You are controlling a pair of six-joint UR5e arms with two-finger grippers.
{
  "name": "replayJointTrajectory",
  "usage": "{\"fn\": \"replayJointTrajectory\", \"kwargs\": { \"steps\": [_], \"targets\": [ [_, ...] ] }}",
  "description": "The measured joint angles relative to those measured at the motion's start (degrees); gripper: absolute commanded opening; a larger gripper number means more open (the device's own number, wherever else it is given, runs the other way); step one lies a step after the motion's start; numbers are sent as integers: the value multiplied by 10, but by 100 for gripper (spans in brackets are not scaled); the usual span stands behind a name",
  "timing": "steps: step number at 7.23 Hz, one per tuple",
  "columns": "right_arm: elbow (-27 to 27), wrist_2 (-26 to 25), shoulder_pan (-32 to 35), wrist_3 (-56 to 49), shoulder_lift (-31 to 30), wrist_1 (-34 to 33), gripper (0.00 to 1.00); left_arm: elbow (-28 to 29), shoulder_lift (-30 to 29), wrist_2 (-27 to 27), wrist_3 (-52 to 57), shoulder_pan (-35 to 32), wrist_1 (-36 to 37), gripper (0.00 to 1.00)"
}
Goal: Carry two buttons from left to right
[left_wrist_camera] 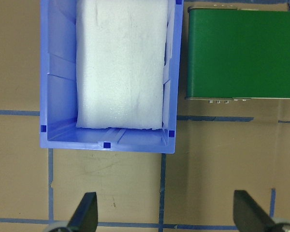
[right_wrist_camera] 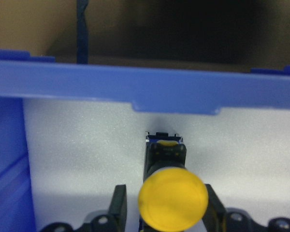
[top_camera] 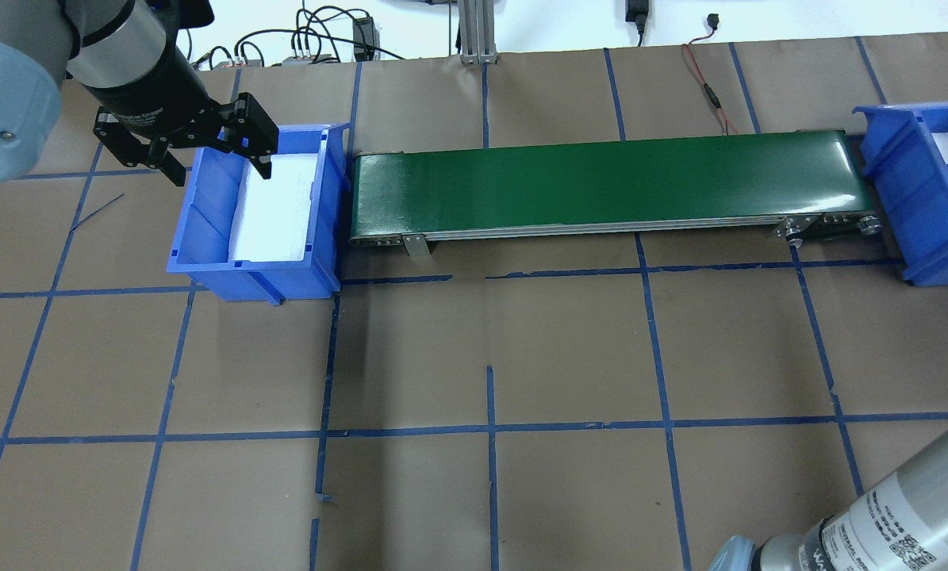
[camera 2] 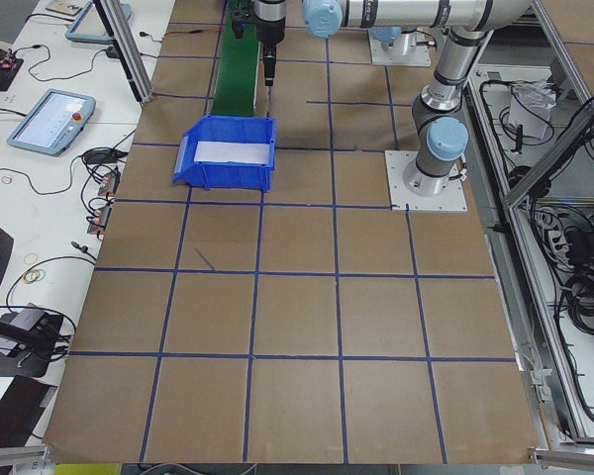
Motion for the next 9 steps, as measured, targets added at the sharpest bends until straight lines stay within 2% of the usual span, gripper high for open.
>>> {"fn": "replayJointTrajectory", "kwargs": {
  "steps": [2, 4, 7, 9],
  "targets": [
    [-9, 0, 0, -2, -18, 7, 100, 0, 0, 0, 0, -1, 0, 100],
    [-13, -2, 1, 26, -75, 56, 100, 0, 0, 1, 0, 0, 1, 100],
    [3, -1, 11, 229, -213, 202, 100, 0, 0, 1, 0, 0, 1, 100],
    [33, 2, 59, 407, -284, 240, 100, 0, 0, 1, 0, 0, 0, 100]
  ]
}}
